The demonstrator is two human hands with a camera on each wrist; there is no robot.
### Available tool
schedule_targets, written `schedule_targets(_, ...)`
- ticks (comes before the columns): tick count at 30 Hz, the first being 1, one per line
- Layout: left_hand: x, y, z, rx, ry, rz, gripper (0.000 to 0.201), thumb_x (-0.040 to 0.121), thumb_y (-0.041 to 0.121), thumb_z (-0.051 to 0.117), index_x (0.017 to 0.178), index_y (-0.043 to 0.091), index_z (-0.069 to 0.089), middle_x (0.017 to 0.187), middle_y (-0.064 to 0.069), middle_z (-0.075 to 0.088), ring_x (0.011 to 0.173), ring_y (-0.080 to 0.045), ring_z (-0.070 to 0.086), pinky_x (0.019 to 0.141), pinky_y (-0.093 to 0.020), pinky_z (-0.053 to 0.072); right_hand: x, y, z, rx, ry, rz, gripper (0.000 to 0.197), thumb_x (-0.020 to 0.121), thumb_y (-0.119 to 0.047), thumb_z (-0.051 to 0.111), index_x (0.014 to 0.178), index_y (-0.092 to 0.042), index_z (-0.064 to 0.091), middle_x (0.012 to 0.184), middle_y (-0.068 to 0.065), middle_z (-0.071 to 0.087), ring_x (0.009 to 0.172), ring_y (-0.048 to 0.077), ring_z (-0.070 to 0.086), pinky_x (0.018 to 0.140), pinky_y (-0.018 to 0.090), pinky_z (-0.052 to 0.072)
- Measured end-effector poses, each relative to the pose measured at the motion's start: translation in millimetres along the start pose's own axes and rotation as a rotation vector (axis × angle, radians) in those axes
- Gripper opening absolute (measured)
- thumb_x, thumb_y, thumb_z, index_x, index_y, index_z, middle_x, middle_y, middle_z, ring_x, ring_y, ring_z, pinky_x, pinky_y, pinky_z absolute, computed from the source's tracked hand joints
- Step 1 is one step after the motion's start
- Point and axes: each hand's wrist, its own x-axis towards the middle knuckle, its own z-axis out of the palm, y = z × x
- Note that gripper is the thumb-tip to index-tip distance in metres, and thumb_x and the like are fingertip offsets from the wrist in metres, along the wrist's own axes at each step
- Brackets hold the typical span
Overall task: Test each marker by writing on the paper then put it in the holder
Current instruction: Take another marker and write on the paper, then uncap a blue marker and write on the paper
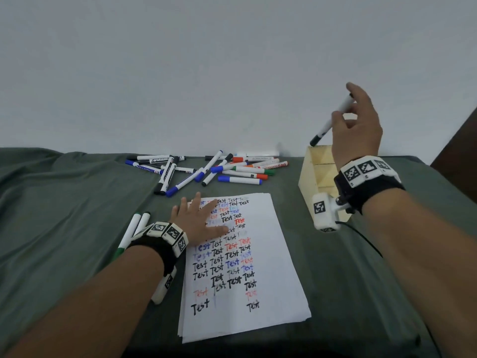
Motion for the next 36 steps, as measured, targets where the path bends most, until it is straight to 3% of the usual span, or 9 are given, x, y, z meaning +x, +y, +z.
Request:
schedule_targets(6, 3.3, -0.4, 1.6, -0.007, -0.004, 0.005, 0.102, 0.074, 0.093, 0.030, 0.157, 0.044, -0.001, 0.167, -0.001, -0.013, 0.152, -0.041, -0.009, 0.121, -0.056, 0.001, -11.9, 34.0, 2.3, -0.240, -0.186, 0.100, 0.036, 0.100, -0.015, 0.056, 0.125, -0.039, 0.066, 0.111, -0.003, 0.070, 0.089, 0.011, 0.066, 0.066, -0.001, 0.038)
schedule_targets(8, 2.5, 0.0, 1.5, -0.009, -0.003, 0.006, 0.102, 0.074, 0.093, 0.031, 0.157, 0.044, 0.000, 0.167, -0.002, -0.012, 0.152, -0.040, -0.009, 0.121, -0.056, 0.001, -17.9, 38.8, 6.8, -0.302, -0.269, 0.130, 0.035, 0.100, -0.015, 0.055, 0.126, -0.032, 0.069, 0.116, -0.001, 0.072, 0.102, 0.015, 0.066, 0.075, -0.003, 0.035)
schedule_targets(11, 1.5, 0.6, 0.3, -0.020, -0.003, 0.005, 0.101, 0.076, 0.092, 0.033, 0.158, 0.043, 0.000, 0.167, -0.002, -0.012, 0.152, -0.040, -0.009, 0.121, -0.056, 0.000, -19.9, 36.4, 16.0, -0.397, -0.309, 0.035, 0.038, 0.097, -0.012, 0.058, 0.133, -0.021, 0.067, 0.135, 0.001, 0.065, 0.129, 0.022, 0.055, 0.108, 0.015, 0.028)
schedule_targets(13, 1.1, 1.2, -0.3, -0.026, -0.001, 0.004, 0.101, 0.076, 0.091, 0.034, 0.158, 0.043, 0.000, 0.168, -0.002, -0.011, 0.152, -0.039, -0.010, 0.121, -0.056, 0.000, -24.7, 31.4, 25.5, -0.499, -0.344, -0.097, 0.040, 0.096, -0.014, 0.060, 0.136, -0.017, 0.063, 0.141, 0.007, 0.059, 0.138, 0.030, 0.046, 0.119, 0.030, 0.021)
schedule_targets(17, 0.8, 1.6, -1.2, -0.031, -0.011, 0.005, 0.101, 0.076, 0.091, 0.034, 0.158, 0.043, -0.001, 0.167, -0.001, -0.012, 0.152, -0.038, -0.011, 0.122, -0.056, -0.001, -52.6, 18.0, 52.6, -0.499, -0.646, -0.248, 0.050, 0.098, -0.027, 0.063, 0.147, -0.028, 0.052, 0.160, 0.005, 0.039, 0.152, 0.030, 0.023, 0.125, 0.040, 0.013)
schedule_targets(22, 1.7, 2.3, -1.0, -0.021, -0.024, -0.009, 0.104, 0.076, 0.091, 0.035, 0.158, 0.041, -0.005, 0.167, 0.000, -0.014, 0.152, -0.037, -0.013, 0.122, -0.055, -0.001, -92.9, 19.2, 83.3, -0.748, -1.275, -0.112, 0.084, 0.095, -0.068, 0.050, 0.163, -0.035, 0.011, 0.172, 0.003, -0.003, 0.157, 0.031, -0.007, 0.124, 0.057, 0.013)
schedule_targets(29, 2.4, -0.3, 1.9, -0.009, -0.014, -0.002, 0.102, 0.079, 0.090, 0.034, 0.158, 0.039, -0.004, 0.167, 0.000, -0.014, 0.152, -0.035, -0.012, 0.123, -0.054, -0.001, -126.5, 33.8, 97.2, -0.918, -1.480, -0.157, 0.092, 0.093, -0.077, 0.039, 0.163, -0.035, -0.002, 0.171, 0.006, -0.013, 0.157, 0.035, -0.010, 0.125, 0.059, 0.006)
schedule_targets(31, 3.2, -1.9, 1.4, -0.001, 0.005, -0.002, 0.100, 0.078, 0.090, 0.032, 0.158, 0.039, 0.002, 0.168, 0.000, -0.007, 0.153, -0.034, -0.004, 0.122, -0.055, 0.005, -126.4, 37.7, 97.9, -0.917, -1.498, -0.149, 0.092, 0.092, -0.078, 0.039, 0.163, -0.036, -0.002, 0.171, 0.006, -0.012, 0.157, 0.035, -0.008, 0.125, 0.059, 0.007)
schedule_targets(36, 17.8, -18.8, -21.8, 0.040, 0.204, -0.017, 0.082, 0.081, 0.086, 0.036, 0.146, 0.036, 0.039, 0.151, 0.003, 0.042, 0.136, -0.024, 0.041, 0.108, -0.048, 0.036, -125.3, 42.7, 100.0, -0.877, -1.490, -0.125, 0.094, 0.089, -0.081, 0.042, 0.162, -0.040, -0.001, 0.171, 0.004, -0.012, 0.157, 0.033, -0.008, 0.126, 0.058, 0.005)
